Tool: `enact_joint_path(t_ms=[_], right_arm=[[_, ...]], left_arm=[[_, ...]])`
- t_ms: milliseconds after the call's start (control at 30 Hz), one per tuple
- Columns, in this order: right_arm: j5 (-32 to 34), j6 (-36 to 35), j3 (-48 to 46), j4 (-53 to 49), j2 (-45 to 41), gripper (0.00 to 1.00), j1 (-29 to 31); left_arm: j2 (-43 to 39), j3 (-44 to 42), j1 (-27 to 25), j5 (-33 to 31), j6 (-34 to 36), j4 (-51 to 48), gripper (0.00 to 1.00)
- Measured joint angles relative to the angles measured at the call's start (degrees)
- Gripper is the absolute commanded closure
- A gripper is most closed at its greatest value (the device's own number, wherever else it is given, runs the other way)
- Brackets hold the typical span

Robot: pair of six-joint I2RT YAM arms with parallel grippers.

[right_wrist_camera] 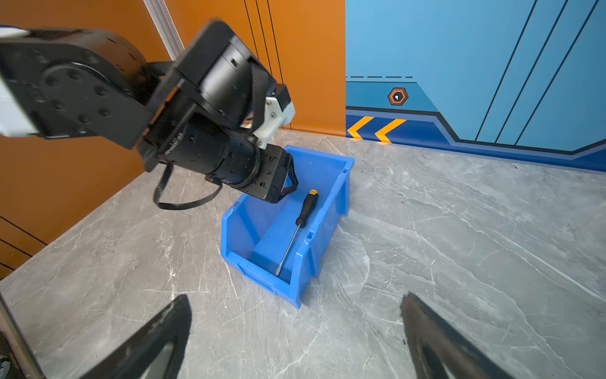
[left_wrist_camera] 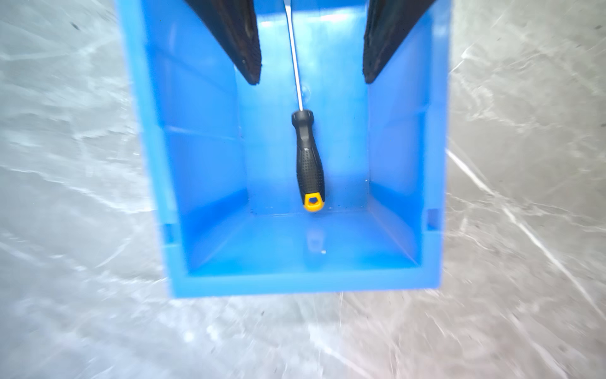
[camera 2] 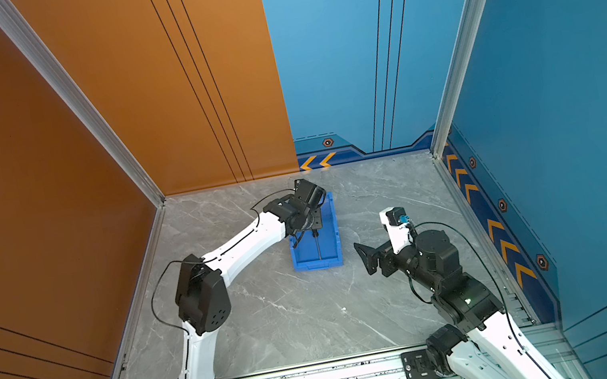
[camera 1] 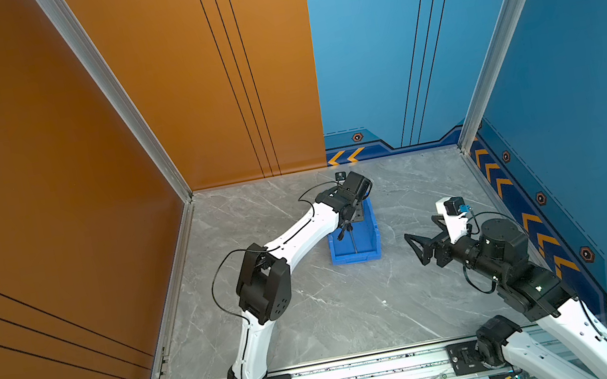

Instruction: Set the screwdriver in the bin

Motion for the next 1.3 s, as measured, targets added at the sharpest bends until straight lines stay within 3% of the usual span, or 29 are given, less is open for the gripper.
enact_joint_path(t_ms=[100, 600, 733, 1033, 1300], right_arm=[[0.09, -0.04, -0.02, -0.11, -1.01, 0.00, 0.07], [6.34, 0.15, 0.00, -0.61, 0.81, 0.00, 0.87], [10.10, 2.05, 0.00, -0.52, 2.25, 0.00, 0.74], [20.39, 7.45, -0.26, -0.46, 7.45, 0.00, -0.39], [28.55, 8.90, -6.03, 3.61, 6.49, 0.00, -3.06]], left_arm=[[-4.15, -1.66, -1.40, -0.81, 0.04, 0.24, 0.45], [-21.05, -18.93, -1.44, -2.51, 3.76, 0.70, 0.04], [-28.24, -27.21, 1.99, -2.03, 5.62, 2.78, 0.00], [-43.36, -52.76, 13.57, 2.93, 9.92, 14.16, 0.02], [-55.63, -65.83, 18.56, 0.39, 12.26, 21.14, 0.02]])
